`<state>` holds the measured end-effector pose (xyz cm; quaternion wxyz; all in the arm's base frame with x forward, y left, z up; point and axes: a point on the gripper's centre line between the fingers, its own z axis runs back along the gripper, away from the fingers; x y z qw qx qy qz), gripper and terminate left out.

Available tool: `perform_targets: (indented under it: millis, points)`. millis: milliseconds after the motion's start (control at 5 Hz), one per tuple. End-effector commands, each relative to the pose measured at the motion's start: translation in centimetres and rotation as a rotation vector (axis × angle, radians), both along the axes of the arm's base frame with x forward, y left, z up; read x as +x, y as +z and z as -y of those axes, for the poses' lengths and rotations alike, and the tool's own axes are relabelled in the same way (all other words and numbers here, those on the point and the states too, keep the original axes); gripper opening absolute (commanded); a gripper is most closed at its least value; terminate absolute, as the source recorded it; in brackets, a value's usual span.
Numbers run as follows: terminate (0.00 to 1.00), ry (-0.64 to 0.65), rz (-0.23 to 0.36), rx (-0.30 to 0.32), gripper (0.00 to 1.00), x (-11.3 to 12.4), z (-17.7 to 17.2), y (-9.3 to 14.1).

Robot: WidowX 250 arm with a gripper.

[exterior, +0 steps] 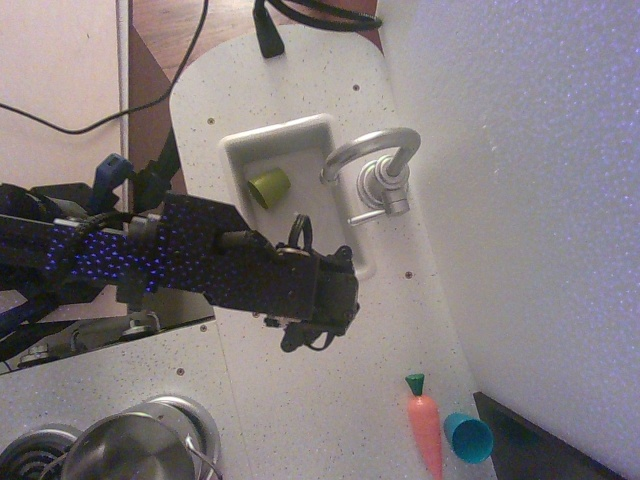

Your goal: Turn faucet left

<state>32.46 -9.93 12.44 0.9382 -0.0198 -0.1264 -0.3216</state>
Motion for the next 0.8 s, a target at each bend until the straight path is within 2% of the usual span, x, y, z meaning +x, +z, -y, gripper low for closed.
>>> perform_targets:
  millis: [0,200,400,600]
  points:
    - [0.0,0.0,0.0,0.0,1.0,0.0,0.0,0.0]
    - [0.0,0.035,0.041,-0.014,1.0,0.9,-1.9,0.6]
    - [0.0,0.071,0.05,-0.031,1.0,0.9,-2.8,0.4]
    - [0.0,0.067,0.036,-0.018,1.0,0.3,-3.0,0.0]
